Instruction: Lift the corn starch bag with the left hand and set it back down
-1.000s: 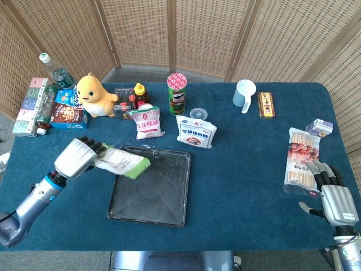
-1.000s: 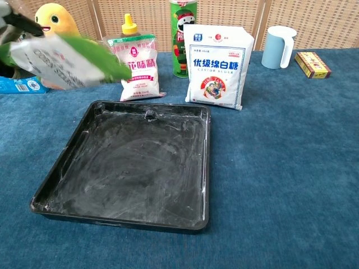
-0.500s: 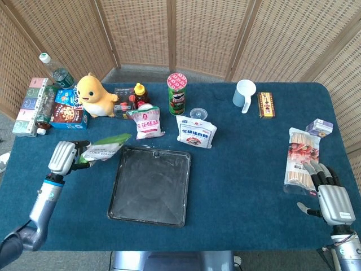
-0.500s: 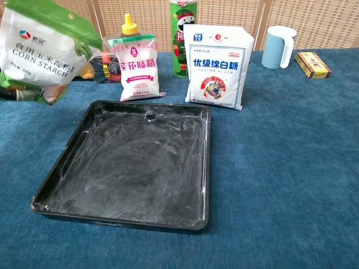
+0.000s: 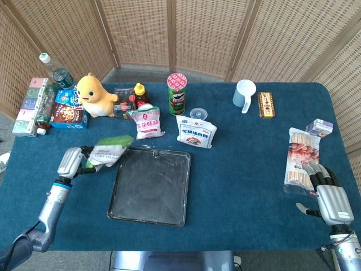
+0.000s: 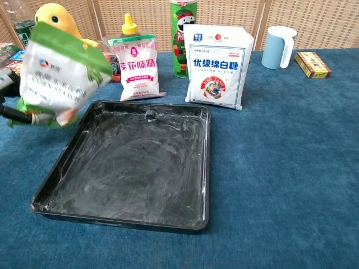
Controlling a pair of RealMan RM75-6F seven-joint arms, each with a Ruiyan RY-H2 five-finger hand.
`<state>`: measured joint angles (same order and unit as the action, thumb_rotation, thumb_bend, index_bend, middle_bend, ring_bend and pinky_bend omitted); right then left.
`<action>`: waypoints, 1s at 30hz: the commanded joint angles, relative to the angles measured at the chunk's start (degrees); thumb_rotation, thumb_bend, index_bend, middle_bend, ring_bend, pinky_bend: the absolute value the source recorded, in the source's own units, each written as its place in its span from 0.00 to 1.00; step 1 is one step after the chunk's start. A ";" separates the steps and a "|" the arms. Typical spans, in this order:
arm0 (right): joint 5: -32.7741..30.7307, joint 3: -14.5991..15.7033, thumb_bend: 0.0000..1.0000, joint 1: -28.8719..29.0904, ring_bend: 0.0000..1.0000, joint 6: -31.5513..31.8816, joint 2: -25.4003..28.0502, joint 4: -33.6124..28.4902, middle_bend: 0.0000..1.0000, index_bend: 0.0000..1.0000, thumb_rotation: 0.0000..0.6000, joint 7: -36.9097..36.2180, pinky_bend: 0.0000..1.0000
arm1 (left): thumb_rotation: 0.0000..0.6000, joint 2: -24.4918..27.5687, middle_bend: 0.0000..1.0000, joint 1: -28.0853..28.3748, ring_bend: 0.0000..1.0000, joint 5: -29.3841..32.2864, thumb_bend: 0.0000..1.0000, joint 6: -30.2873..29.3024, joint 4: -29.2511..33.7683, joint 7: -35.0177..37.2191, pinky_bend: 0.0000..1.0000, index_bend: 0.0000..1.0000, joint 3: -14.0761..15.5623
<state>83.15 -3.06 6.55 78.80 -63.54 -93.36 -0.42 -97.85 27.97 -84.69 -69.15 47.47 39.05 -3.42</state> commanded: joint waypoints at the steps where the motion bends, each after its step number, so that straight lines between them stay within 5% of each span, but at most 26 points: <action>1: 0.07 0.02 0.00 -0.02 0.00 0.09 0.03 -0.07 0.00 0.00 1.00 -0.01 0.04 | 1.00 1.47 0.07 0.05 0.06 -0.97 0.20 2.06 0.43 -1.54 0.08 0.24 1.78; 6: 0.24 0.17 0.00 -0.03 0.00 0.06 0.09 -0.24 0.00 0.00 1.00 0.10 0.04 | 0.99 1.63 0.00 -1.83 0.00 -0.96 0.11 -0.70 0.02 -2.93 0.04 0.08 1.80; 9: 0.25 0.21 0.00 -0.07 0.00 0.10 0.11 -0.32 0.00 0.00 1.00 0.17 0.04 | 0.89 1.63 0.00 -2.80 0.00 -2.20 0.03 -3.38 -1.33 -1.92 0.03 0.02 2.32; 13: 0.39 0.31 0.00 -0.06 0.00 0.07 0.18 -0.48 0.00 0.00 1.00 0.24 0.04 | 0.77 2.67 0.00 -4.10 0.00 -4.10 0.00 -7.36 -1.59 -0.81 0.03 0.00 3.14; 18: 0.74 0.49 0.00 -0.16 0.00 0.24 0.47 -0.80 0.00 0.00 1.00 -0.01 0.04 | 0.76 5.12 0.00 -5.87 0.00 -4.65 0.00 -10.81 0.00 -3.35 0.03 0.00 3.28; 26: 1.19 0.55 0.00 -0.36 0.00 0.78 0.99 -1.08 0.00 0.00 1.00 -0.57 0.04 | 0.78 13.92 0.00 -10.33 0.00 -1.65 0.00 -13.44 8.50 -16.41 0.03 0.00 2.55; 30: -0.21 -0.56 0.00 -1.00 0.00 3.01 -0.15 -0.20 0.00 0.00 1.00 3.96 0.03 | 0.91 21.04 0.00 -13.97 0.00 4.03 0.00 -12.81 19.98 -29.69 0.02 0.00 1.66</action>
<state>83.83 -2.93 5.94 80.52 -62.97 -94.08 0.97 -83.08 17.40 -85.21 -82.14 57.89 19.17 -1.02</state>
